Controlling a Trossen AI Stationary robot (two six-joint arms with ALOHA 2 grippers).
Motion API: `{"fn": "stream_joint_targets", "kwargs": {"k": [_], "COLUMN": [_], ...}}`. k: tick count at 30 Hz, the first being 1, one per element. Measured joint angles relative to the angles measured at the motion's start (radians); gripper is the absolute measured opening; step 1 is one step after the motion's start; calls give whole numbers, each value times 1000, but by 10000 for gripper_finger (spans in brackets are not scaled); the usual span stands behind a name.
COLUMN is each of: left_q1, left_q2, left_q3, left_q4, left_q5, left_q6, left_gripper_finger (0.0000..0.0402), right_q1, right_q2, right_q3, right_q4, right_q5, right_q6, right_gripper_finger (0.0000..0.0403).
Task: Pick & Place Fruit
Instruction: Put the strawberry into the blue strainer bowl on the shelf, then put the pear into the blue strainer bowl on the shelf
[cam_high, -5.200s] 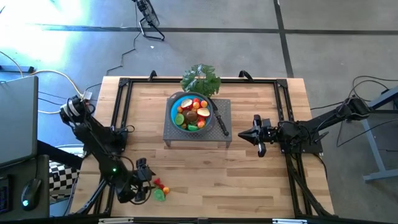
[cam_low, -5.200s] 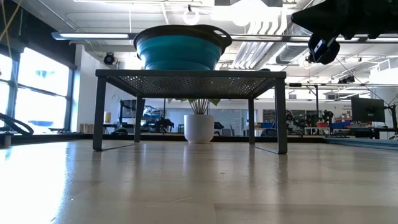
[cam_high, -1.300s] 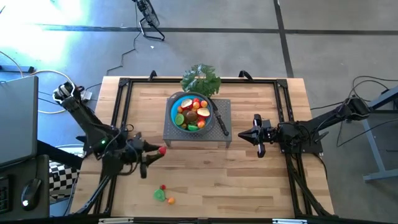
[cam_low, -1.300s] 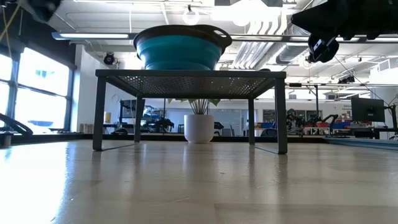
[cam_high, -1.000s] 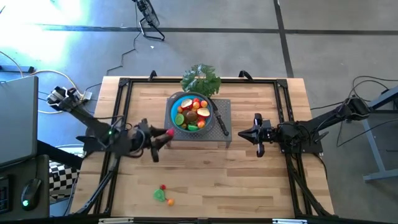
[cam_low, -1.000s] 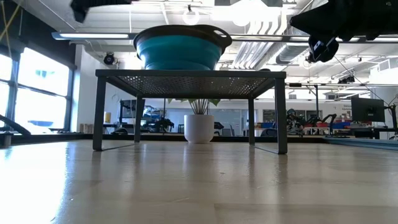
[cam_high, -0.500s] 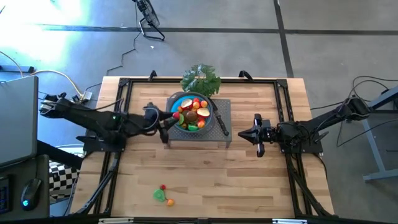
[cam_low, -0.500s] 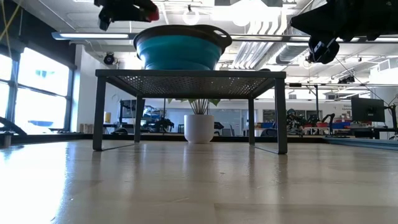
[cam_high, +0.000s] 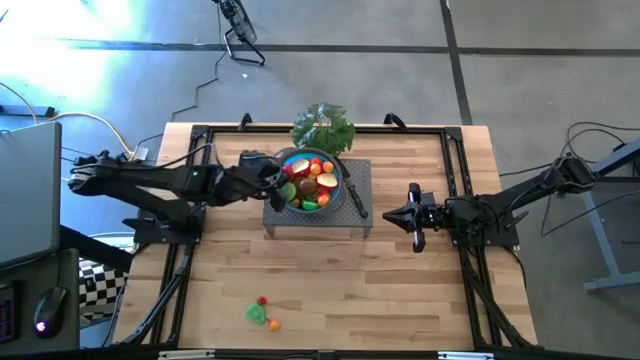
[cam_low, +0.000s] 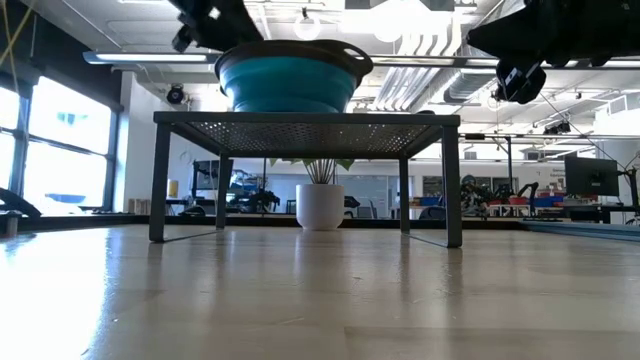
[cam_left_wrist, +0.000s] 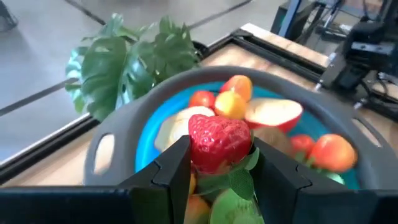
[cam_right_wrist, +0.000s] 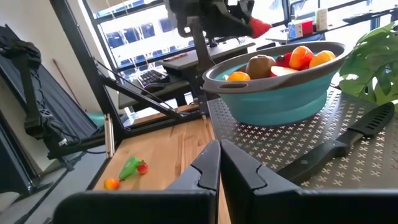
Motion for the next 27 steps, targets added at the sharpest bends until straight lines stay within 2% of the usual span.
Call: {"fn": "stream_joint_targets", "kwargs": {"k": [7, 16, 27], "left_q1": [12, 12, 12], "left_q2": [56, 61, 61], "left_q3": [0, 0, 0], "left_q4": [-18, -17, -16], "left_q5": [1, -7, -25], "left_q6": [0, 63, 108], "left_gripper_finger": [137, 142, 236], "right_q1": [0, 0, 0], "right_q2": [0, 0, 0], "right_q3": [0, 0, 0], "right_q4": [-3, -13, -14], "right_q5": [0, 0, 0], "right_q6": [0, 0, -7], "right_gripper_finger": [4, 4, 4]}}
